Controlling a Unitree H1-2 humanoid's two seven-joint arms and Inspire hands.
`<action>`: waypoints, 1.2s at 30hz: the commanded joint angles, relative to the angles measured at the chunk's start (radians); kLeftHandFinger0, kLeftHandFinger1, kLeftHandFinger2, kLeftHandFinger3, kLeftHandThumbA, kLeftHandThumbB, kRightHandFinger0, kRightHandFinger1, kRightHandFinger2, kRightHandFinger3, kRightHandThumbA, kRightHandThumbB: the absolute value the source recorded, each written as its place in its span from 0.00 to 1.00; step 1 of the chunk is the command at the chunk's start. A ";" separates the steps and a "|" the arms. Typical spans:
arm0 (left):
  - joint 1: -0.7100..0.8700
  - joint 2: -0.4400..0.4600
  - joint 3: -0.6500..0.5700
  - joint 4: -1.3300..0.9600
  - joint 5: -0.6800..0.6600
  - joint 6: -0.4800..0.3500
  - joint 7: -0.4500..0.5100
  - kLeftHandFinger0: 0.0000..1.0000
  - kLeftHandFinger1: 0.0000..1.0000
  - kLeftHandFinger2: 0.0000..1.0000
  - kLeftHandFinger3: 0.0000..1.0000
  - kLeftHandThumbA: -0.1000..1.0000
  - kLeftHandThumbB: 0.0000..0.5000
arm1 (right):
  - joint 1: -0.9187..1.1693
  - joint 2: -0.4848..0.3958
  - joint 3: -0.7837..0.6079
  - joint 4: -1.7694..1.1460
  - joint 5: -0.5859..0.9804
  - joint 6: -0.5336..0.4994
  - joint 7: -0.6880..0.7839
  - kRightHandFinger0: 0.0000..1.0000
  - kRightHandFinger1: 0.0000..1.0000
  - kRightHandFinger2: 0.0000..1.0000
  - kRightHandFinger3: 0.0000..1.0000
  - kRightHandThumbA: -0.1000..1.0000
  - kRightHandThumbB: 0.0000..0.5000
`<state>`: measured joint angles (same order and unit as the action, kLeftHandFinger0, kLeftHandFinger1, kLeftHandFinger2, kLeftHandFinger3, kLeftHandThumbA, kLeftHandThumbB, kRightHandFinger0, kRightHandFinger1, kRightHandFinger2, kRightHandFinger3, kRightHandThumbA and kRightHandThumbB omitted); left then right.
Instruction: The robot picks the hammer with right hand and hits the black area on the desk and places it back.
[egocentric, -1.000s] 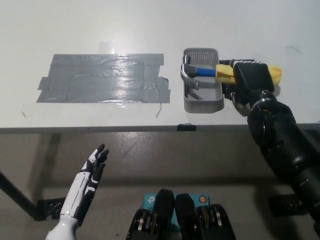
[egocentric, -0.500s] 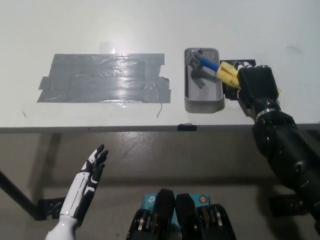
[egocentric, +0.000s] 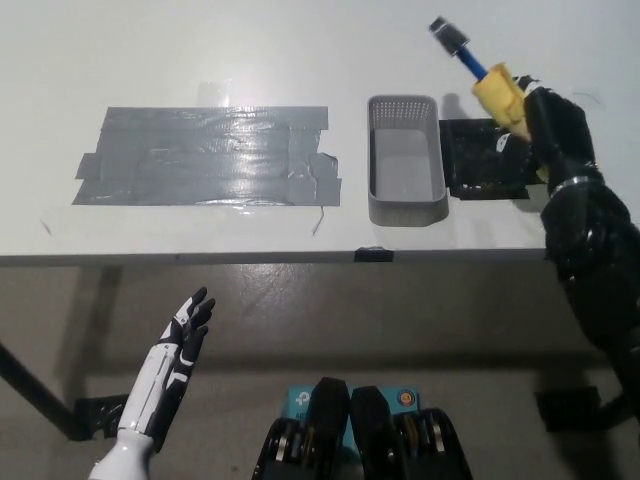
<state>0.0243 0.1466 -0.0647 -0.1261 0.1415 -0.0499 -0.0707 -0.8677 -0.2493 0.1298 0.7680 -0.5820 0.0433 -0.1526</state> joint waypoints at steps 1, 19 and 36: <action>-0.027 0.020 0.006 -0.039 -0.023 -0.016 -0.022 1.00 1.00 1.00 1.00 1.00 0.08 | -0.209 -0.026 -0.185 -0.167 0.416 0.102 0.327 0.02 0.53 0.89 0.82 0.00 0.26; -0.043 0.033 0.019 -0.045 -0.037 -0.020 -0.025 1.00 1.00 1.00 1.00 1.00 0.00 | -0.234 -0.284 -0.064 -0.106 0.329 0.134 0.663 0.16 0.67 0.95 1.00 0.00 0.32; -0.051 0.044 0.022 -0.042 -0.027 -0.011 -0.029 1.00 1.00 1.00 1.00 1.00 0.00 | -0.173 -0.385 0.105 -0.209 0.259 0.108 0.779 0.24 0.74 1.00 1.00 0.00 0.25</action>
<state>-0.0130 0.1733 -0.0489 -0.1355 0.1235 -0.0497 -0.0872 -0.9842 -0.5952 0.2247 0.6228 -0.3198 0.1850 0.5939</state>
